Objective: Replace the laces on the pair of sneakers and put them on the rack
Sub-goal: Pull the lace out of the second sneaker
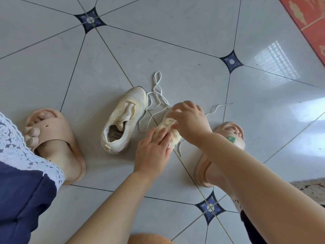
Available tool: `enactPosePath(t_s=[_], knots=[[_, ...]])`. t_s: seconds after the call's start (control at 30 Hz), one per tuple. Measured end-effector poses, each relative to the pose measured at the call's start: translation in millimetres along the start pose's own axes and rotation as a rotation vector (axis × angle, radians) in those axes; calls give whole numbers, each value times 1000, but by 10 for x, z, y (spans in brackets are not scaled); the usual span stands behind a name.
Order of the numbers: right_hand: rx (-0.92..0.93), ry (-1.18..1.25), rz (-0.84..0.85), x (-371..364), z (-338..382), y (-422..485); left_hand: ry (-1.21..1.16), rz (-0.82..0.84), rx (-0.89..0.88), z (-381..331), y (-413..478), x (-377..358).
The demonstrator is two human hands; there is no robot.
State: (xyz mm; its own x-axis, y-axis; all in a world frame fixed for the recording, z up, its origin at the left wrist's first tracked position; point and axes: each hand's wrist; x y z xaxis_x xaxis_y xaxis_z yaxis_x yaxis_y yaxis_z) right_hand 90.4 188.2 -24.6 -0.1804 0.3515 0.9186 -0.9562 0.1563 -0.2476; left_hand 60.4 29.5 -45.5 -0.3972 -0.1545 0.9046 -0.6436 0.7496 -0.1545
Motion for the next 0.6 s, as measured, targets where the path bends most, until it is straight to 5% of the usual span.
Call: enactPosePath(t_s=[0.13,0.23,0.4,0.5,0.6], knots=[[129,-236,62,-50,27,79,0,-26,-11,13,5,-3],[99,-174,17,53,17,125,-8,-19,6,18,-8,-19],[-797,572,-628,342,-396,95,-35,11,37,29,11,-30],[-989,605,-395,164,-465,-111,-39,71,56,19,-1,-27],[-800,435,-198,4,-369,-194,-41,82,63,29,-11,-18]])
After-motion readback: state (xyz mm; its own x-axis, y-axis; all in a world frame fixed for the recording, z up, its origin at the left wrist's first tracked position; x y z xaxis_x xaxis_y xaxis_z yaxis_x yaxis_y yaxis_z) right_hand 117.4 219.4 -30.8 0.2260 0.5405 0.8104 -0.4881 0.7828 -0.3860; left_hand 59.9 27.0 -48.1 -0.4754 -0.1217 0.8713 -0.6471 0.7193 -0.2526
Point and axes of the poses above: each hand's wrist, its own y-axis towards the middle knuckle, its own x-axis out of the back of the hand, z = x × y, and after that the axes turned 11 degrees about x, right-handed
